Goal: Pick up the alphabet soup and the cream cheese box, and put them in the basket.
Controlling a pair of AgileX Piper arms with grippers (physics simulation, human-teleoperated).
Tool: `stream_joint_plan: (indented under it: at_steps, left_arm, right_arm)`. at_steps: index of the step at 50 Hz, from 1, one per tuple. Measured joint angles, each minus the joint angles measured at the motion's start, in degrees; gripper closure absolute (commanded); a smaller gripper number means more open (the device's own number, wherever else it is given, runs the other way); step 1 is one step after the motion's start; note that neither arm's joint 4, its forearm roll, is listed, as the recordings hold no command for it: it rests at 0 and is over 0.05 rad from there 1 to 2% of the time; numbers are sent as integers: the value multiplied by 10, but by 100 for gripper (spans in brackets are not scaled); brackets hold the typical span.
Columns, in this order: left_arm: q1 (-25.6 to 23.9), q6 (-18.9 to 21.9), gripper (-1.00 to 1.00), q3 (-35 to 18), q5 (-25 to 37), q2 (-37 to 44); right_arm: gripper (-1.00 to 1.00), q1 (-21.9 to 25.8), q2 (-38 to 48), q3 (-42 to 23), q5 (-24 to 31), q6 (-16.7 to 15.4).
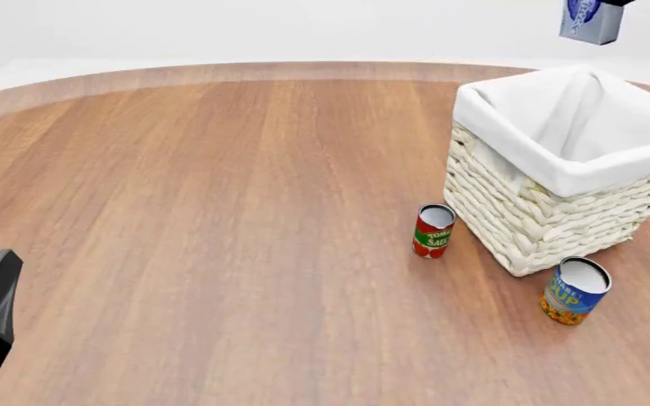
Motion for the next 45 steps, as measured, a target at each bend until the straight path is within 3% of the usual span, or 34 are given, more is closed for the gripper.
stream_joint_plan:
  at_steps: [45]
  left_arm:
    - [0, 0, -100, 0, 0, 0]
  right_arm:
    - [100, -37, 32, 7, 8, 50]
